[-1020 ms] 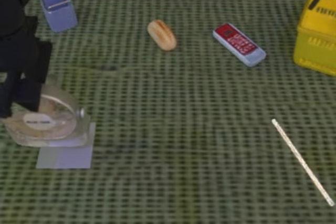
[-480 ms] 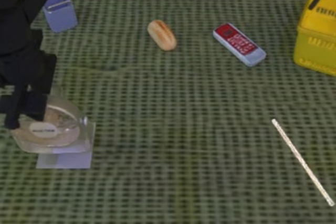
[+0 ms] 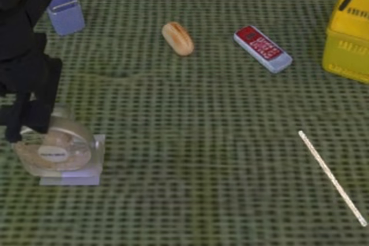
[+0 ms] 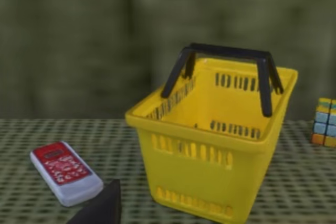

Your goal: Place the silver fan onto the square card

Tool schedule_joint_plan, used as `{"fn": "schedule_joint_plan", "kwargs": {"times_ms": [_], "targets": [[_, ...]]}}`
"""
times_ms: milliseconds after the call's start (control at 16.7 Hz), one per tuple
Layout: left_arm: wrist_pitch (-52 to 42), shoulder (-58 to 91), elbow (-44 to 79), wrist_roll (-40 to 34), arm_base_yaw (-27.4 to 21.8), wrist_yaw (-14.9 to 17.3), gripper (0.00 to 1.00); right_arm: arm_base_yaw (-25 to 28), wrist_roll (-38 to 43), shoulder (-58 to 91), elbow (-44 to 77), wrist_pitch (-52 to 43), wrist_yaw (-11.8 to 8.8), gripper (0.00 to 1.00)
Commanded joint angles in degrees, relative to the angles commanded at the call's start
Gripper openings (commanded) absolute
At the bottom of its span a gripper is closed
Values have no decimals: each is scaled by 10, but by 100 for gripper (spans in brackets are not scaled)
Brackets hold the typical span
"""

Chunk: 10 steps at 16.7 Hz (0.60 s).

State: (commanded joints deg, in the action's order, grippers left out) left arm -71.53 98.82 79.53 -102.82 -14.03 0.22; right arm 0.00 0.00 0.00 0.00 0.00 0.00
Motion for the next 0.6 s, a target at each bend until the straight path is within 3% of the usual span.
{"fn": "schedule_joint_plan", "kwargs": {"times_ms": [300, 600], "targets": [[0, 0, 0, 0, 0, 0, 98, 0, 0, 0, 0, 0, 0, 100], [0, 0, 0, 0, 0, 0, 100, 0, 0, 0, 0, 0, 0, 100]]}}
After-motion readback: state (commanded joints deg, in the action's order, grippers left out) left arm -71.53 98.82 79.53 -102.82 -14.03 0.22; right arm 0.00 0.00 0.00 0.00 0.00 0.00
